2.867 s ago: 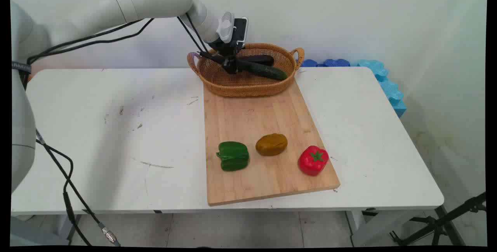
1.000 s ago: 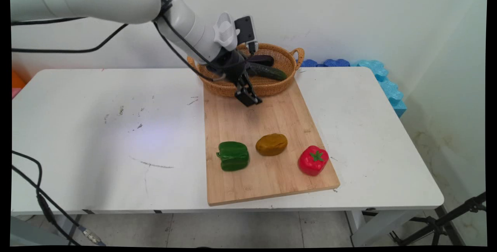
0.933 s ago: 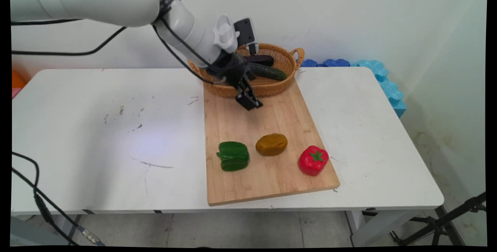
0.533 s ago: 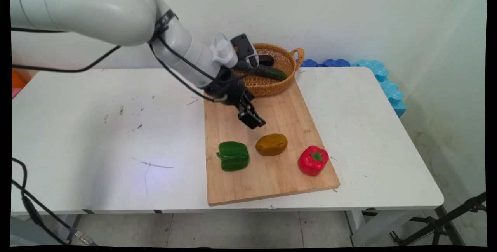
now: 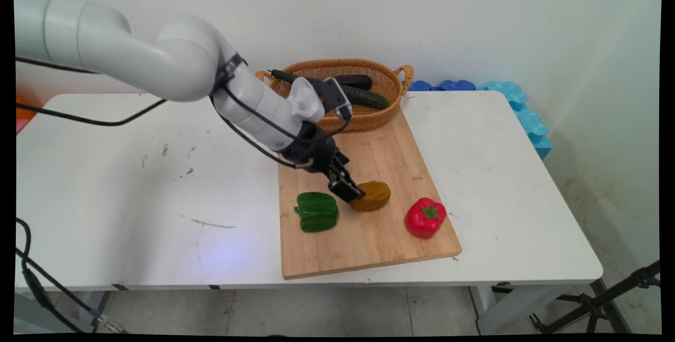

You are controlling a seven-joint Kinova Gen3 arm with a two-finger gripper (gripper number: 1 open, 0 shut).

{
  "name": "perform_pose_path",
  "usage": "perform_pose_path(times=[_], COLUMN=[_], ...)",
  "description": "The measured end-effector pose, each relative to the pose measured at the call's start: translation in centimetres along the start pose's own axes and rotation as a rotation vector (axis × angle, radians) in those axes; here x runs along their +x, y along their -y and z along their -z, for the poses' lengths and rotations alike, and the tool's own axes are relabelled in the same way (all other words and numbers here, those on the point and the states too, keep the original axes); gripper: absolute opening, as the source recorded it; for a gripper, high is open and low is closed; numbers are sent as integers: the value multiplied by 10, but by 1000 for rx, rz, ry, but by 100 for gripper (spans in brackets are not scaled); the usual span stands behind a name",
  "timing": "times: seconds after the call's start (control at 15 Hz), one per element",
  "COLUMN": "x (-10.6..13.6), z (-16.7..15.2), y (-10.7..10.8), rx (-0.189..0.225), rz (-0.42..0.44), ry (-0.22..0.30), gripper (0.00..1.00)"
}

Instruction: Pick up the potato from the cutting board, then place the picked object in the vegetable basket

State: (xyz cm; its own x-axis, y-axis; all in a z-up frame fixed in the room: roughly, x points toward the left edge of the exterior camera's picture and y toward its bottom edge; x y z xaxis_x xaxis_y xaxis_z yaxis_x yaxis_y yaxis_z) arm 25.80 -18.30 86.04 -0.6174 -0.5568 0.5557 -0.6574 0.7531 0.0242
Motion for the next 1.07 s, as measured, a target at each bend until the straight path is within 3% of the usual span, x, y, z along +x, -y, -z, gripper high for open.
perform_pose_path(times=[0.73,0.8,1.07], x=[-15,-15,-16], z=[-50,-52,-57], y=[0,0,-1], rx=[-41,-40,-36], rz=[-63,-69,-94], ry=[-15,-16,-23], gripper=[100,0,0])
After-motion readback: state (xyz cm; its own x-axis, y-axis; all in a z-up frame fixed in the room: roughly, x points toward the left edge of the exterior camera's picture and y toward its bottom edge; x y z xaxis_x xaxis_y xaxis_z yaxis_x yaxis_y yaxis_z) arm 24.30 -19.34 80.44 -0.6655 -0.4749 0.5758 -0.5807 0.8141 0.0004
